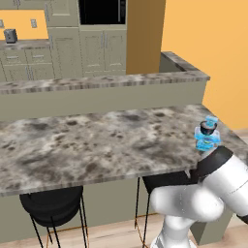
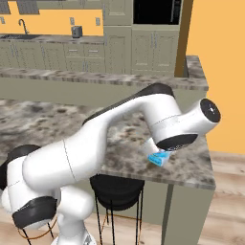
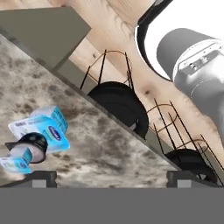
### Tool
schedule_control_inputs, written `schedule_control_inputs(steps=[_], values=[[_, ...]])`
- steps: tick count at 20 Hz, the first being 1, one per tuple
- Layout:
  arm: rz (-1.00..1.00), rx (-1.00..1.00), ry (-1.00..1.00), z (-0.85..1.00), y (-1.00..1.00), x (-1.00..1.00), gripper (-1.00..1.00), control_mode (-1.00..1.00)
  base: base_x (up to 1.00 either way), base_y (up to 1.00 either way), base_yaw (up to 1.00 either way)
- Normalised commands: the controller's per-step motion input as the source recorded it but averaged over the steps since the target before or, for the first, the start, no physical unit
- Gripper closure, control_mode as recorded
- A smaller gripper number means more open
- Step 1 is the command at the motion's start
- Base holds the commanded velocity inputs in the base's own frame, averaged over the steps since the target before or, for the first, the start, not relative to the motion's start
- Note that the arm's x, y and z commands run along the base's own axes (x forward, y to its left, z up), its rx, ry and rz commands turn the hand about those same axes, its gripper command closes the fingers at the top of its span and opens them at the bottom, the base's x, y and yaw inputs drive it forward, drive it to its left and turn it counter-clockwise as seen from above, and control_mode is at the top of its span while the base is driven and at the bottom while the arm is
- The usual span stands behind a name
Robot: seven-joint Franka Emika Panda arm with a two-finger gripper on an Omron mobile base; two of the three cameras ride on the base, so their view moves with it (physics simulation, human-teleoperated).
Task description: Stack the yogurt containers by placing the smaller containers on top of the larger containers.
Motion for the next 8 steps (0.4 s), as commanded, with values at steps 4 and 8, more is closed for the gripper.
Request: schedule_control_inputs(steps=[4,8], values=[[-0.11,-0.19,-0.19,0.35,0.66,-0.97,-1.0,-1.0,0.0,0.0,0.0],[-0.11,-0.35,-0.18,0.41,0.98,-0.73,-1.0,-1.0,0.0,0.0,0.0]])
